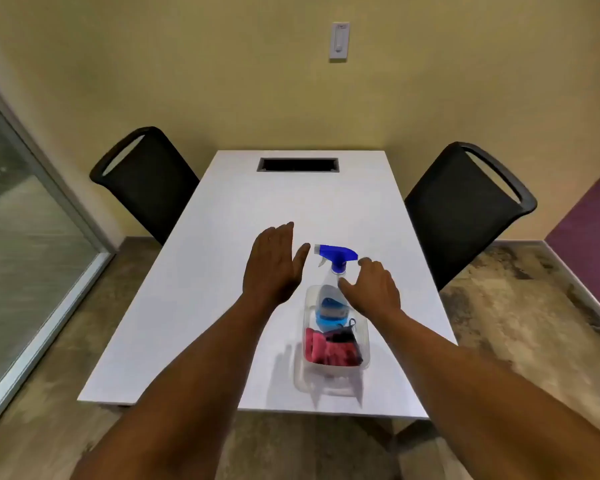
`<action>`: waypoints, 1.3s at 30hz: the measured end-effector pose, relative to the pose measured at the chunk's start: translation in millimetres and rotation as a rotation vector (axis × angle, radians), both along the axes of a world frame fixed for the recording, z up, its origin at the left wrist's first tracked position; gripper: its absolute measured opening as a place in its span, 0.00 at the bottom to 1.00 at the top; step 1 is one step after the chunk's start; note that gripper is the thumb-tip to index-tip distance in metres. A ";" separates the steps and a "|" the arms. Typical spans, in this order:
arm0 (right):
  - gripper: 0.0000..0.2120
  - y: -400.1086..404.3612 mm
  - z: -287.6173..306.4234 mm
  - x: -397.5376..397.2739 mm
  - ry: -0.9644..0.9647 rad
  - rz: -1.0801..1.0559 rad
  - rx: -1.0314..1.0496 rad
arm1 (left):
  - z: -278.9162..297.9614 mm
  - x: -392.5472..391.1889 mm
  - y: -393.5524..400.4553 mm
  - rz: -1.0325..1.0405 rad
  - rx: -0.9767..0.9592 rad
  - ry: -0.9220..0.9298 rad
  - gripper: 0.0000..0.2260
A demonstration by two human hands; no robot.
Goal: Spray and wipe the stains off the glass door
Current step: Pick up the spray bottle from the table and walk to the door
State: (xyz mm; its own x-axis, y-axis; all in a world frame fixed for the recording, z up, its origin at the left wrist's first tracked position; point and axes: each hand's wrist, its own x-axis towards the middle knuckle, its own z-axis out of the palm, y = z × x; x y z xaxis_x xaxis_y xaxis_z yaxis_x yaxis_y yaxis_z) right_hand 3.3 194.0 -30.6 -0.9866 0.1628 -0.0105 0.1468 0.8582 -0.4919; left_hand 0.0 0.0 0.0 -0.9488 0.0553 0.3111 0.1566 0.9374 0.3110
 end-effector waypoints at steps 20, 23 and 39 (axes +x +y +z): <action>0.17 -25.5 -16.5 -18.0 0.021 -0.140 -0.337 | -32.8 -2.3 -3.8 -0.197 0.064 -0.246 0.24; 0.19 -24.5 1.3 -16.3 0.093 -0.136 -0.370 | -27.7 -5.3 2.0 -0.202 0.077 -0.298 0.27; 0.22 62.3 98.6 36.8 0.501 -0.390 -0.371 | 5.3 18.5 141.4 -0.504 0.511 -0.277 0.49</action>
State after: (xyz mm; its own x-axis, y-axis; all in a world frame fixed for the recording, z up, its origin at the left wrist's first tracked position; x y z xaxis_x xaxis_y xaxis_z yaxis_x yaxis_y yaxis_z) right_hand 40.1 256.4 68.0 -0.7588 0.5761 0.3038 0.0885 0.5534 -0.8282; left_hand 18.5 141.4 5.3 -0.8940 0.4148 0.1692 0.3801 0.5025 0.7765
